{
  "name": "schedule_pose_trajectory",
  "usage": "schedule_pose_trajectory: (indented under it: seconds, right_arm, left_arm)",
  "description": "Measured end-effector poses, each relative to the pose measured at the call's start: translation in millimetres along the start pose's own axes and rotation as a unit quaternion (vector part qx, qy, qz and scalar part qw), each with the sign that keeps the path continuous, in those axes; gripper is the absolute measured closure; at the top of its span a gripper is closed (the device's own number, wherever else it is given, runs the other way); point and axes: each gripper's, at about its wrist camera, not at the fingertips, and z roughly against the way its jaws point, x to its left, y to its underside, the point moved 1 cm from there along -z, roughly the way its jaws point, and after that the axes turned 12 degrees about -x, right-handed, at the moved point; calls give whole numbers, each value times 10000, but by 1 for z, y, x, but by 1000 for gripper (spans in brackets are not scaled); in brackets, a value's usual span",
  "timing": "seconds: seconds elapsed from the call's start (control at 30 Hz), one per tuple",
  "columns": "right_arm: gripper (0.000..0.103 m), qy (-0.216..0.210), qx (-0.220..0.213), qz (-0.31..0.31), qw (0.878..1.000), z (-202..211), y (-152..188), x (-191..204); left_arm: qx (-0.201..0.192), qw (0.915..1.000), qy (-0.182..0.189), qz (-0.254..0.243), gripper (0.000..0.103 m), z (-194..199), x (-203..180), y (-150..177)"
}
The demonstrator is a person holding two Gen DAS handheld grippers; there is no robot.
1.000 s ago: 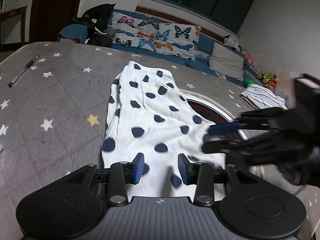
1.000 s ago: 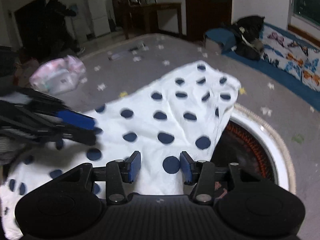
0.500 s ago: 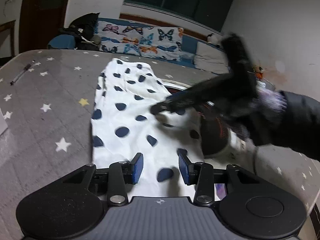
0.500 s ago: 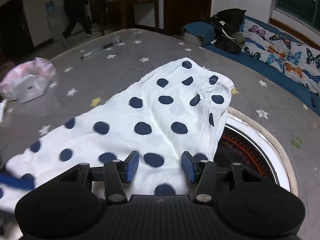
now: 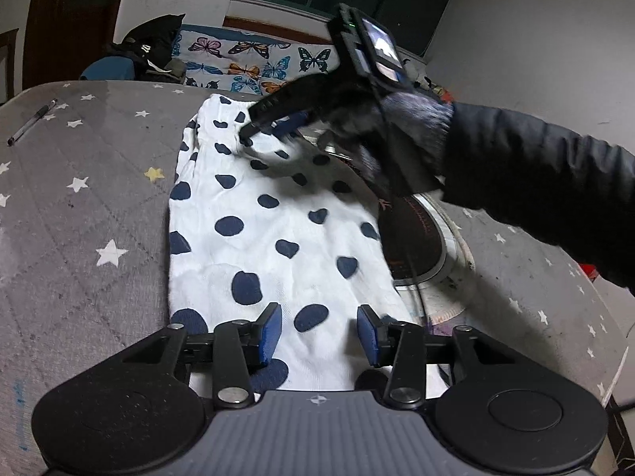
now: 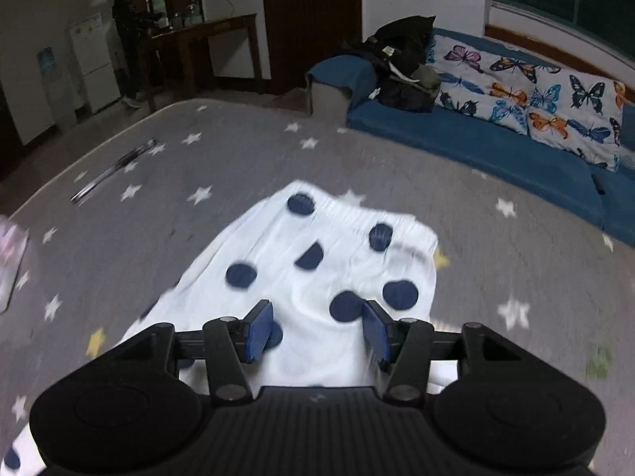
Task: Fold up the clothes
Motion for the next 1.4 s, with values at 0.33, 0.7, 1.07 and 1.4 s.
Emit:
schedule_pose_trajectory:
  seconds: [0.33, 0.7, 1.07, 1.4]
  right_arm:
    - [51, 38, -172, 112, 9998, -11, -20, 9]
    - [54, 61, -52, 83, 9999, -55, -33, 26]
    - [46, 81, -172, -35, 9998, -21, -41, -12]
    - [46, 95, -116, -602, 9981, -25, -27, -47]
  left_arm:
    - [-57, 9999, 71, 127, 52, 3, 2, 2]
    - [-66, 9996, 101, 238, 52, 4, 2, 3]
    - [-108, 9994, 42, 313, 49, 11, 2, -2]
    - [-253, 9989, -205, 347, 44, 34, 8, -7]
